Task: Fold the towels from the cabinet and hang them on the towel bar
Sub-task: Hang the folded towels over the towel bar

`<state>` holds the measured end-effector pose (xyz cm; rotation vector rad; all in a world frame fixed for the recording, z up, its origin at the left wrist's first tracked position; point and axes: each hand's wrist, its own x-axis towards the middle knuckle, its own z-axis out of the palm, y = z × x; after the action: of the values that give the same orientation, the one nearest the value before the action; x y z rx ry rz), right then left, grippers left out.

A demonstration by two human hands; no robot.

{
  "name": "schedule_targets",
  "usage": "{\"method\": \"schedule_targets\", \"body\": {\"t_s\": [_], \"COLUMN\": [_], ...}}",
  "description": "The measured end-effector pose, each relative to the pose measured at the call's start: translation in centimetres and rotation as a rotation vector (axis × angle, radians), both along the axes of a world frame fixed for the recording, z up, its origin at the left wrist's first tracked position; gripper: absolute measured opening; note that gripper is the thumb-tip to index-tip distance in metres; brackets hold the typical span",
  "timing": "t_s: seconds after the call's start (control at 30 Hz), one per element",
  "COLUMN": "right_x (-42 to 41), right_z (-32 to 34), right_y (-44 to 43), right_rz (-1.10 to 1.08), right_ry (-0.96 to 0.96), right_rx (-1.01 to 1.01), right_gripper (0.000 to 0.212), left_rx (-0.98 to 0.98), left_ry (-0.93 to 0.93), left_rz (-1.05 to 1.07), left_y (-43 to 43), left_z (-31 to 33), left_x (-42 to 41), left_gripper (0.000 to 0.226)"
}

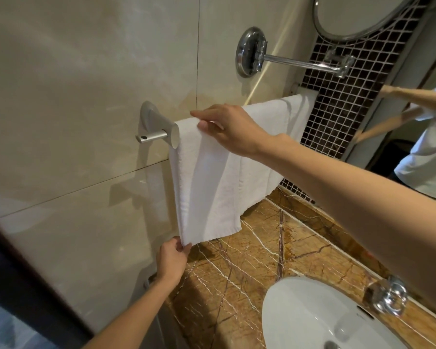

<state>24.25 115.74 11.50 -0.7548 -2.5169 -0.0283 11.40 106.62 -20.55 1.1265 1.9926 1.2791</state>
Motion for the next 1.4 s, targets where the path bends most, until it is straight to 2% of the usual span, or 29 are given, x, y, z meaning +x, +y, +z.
{"method": "schedule_targets", "body": {"t_s": [0.3, 0.43, 0.53, 0.67, 0.83, 1.03, 1.1, 1.2, 1.27, 1.33, 1.4], "right_x": [-0.1, 0.0, 0.1, 1.8, 4.5, 7.6, 8.3, 9.4, 10.1, 10.9, 11.5], "right_z": [0.3, 0.4, 0.0, -1.6, -2.3, -1.0, -0.6, -0.3, -0.1, 0.2, 0.6], "right_y": [-0.2, -0.6, -1.1, -1.9, -1.7, 0.0, 0.9, 2.6, 4.0, 5.4, 6.9], "right_rz": [-0.047, -0.064, -0.089, -0.195, -0.275, -0.321, -0.33, -0.343, -0.375, -0.403, -0.42], "right_ry": [-0.038, -0.047, -0.049, 0.005, -0.018, -0.114, -0.149, -0.172, -0.167, -0.168, -0.17], "right_rx": [-0.017, -0.04, -0.041, -0.104, -0.109, -0.166, -0.191, -0.224, -0.246, -0.27, -0.291], "right_gripper": [0.037, 0.037, 0.038, 0.058, 0.066, 0.068, 0.07, 0.069, 0.072, 0.073, 0.073], "left_rx": [0.019, 0.02, 0.037, 0.252, 0.457, 0.609, 0.669, 0.69, 0.529, 0.286, 0.087], "left_ry": [-0.002, -0.028, -0.057, -0.134, -0.079, 0.276, 0.468, 0.841, 1.033, 1.176, 1.238], "left_rz": [-0.031, -0.077, -0.01, 0.134, -0.104, -0.499, -0.512, -0.392, -0.286, -0.212, -0.202], "left_y": [0.6, 0.4, 0.0, -2.0, -4.3, -2.6, -0.6, 3.4, 6.2, 8.7, 10.5], "left_z": [0.0, 0.8, 3.0, 6.7, 11.7, 21.5, 24.6, 28.5, 30.8, 32.6, 33.8], "left_x": [-0.7, -0.6, -0.2, 1.4, 4.1, 8.2, 9.1, 9.7, 9.8, 9.8, 9.8], "left_gripper": [0.008, 0.021, 0.034, 0.05, 0.042, 0.034, 0.031, 0.038, 0.04, 0.04, 0.044]}}
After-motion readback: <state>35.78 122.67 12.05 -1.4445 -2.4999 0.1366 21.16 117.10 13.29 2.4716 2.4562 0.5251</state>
